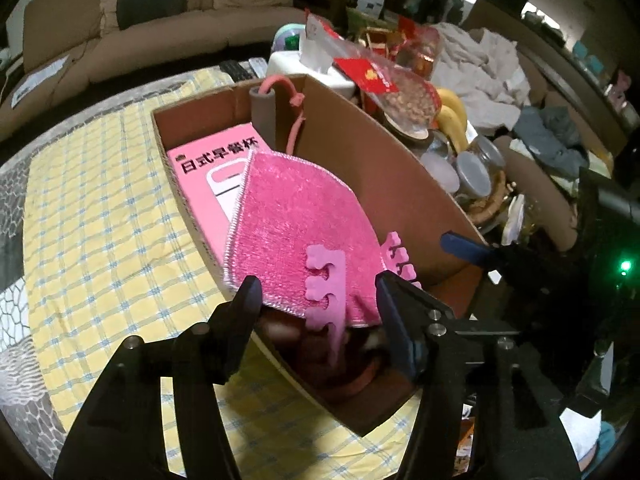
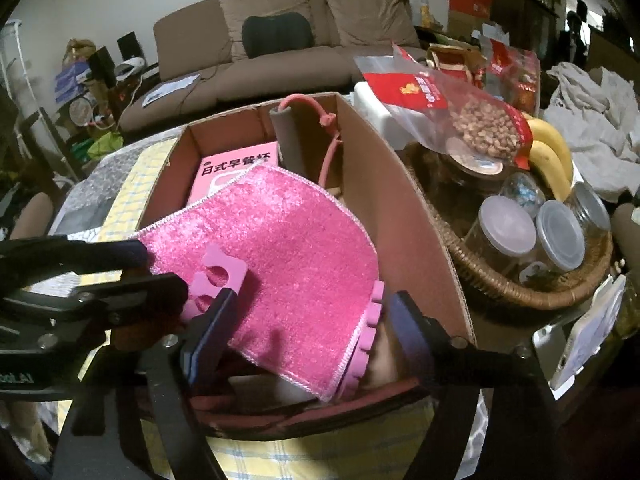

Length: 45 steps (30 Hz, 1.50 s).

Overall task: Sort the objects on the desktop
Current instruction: 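Carry both toe separators over the box with both grippers, then release both toe separators into the box and withdraw both grippers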

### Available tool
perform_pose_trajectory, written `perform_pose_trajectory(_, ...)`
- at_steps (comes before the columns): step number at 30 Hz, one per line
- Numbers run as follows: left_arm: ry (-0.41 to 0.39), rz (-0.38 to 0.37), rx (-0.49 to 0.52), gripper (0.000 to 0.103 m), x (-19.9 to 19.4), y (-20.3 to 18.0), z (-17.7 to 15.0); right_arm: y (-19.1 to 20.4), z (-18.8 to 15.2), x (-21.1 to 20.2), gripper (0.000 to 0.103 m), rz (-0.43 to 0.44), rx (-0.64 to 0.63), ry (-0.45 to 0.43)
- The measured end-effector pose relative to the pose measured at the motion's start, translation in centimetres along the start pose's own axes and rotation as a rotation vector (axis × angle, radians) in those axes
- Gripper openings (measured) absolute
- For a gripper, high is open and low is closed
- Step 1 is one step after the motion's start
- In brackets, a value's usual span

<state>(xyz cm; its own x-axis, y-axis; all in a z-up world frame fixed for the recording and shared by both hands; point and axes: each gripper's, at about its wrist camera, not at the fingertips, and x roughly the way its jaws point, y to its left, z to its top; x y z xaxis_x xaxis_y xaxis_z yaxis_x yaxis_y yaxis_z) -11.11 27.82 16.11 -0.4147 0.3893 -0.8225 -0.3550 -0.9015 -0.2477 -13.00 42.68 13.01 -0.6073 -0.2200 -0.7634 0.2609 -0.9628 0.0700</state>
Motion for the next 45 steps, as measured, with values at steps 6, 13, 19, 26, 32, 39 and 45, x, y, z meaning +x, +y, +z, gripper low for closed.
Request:
perform_pose_trajectory(6, -0.033, -0.002, -0.026, 0.069, -1.7, 1.1, -0.4, 0.5, 0.1, -0.7, 0.08, -0.005, 0.002, -0.011)
perform_pose_trajectory(13, -0.061, 0.004, -0.052, 0.087, -3.7, 2.9, -1.6, 1.7, 0.2, -1.7, 0.085, -0.001, 0.001, -0.022)
perform_pose_trajectory(19, -0.076, 0.007, -0.088, 0.101, -5.4, 4.8, -3.0, 3.6, 0.1, -2.6, 0.088, 0.009, -0.01, -0.033)
perform_pose_trajectory(26, -0.09, 0.054, -0.099, 0.103, -7.3, 6.8, -4.9, 6.3, -0.1, -3.4, 0.094, 0.03, -0.012, -0.044)
perform_pose_trajectory(32, -0.096, 0.11, -0.115, 0.103, -8.9, 8.8, -6.9, 9.0, -0.4, -3.8, 0.103, 0.048, -0.023, -0.052)
perform_pose_trajectory(39, -0.104, 0.15, -0.155, 0.103, -10.3, 11.5, -9.3, 12.6, -1.2, -3.6, 0.102, 0.078, -0.043, -0.048)
perform_pose_trajectory(45, -0.116, 0.179, -0.193, 0.103, -11.1, 13.8, -11.4, 15.2, -2.0, -2.8, 0.102, 0.102, -0.054, -0.045)
